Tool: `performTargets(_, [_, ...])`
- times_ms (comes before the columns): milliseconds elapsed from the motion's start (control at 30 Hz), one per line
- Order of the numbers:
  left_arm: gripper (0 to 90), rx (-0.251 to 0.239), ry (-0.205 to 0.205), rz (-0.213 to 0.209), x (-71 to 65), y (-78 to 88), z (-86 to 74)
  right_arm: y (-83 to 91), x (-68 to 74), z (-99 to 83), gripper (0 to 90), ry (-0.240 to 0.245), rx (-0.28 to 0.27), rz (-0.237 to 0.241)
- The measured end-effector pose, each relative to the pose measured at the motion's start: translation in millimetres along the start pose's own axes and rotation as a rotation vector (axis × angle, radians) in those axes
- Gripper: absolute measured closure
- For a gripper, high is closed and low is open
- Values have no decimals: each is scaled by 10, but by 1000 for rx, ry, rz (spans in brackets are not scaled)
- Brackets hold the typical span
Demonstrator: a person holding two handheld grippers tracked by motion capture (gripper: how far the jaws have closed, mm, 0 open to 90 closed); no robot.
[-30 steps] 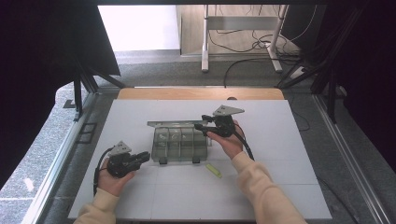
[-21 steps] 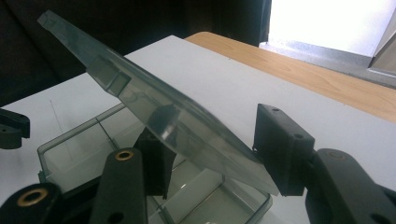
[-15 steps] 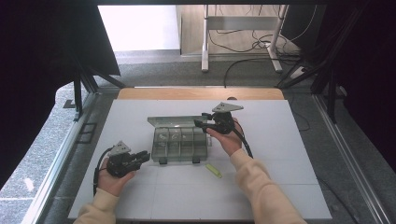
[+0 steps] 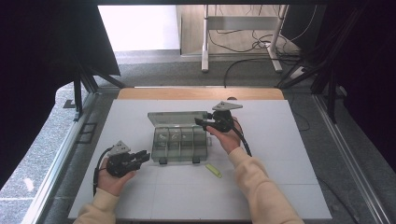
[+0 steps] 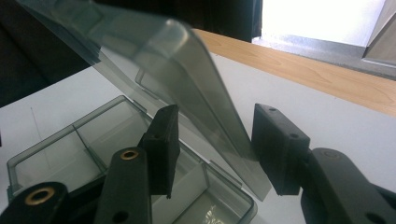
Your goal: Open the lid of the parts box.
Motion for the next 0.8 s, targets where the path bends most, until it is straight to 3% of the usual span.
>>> performTargets(233, [639, -8, -1, 23, 16, 0, -3, -73, -47, 2, 538, -8, 8, -10])
performTargets(367, [512, -5, -1, 15, 17, -4, -8, -126, -84, 3, 558, -15, 7, -23])
performTargets(500, [445, 0, 1, 15, 20, -12, -14, -162, -106, 3, 573, -30, 0, -33])
performTargets(800, [349, 5, 0, 24, 13, -16, -20, -209, -153, -24, 606, -56, 4, -49])
Point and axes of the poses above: each handheld gripper's, and its own axes: y roughly backward along the jaws, z roughly out of its top, x roughly to its left, the point moved 4 cm from there along -y, roughly forward along the jaws, and after that the axes turned 14 degrees about -z, right-handed, at the moved point
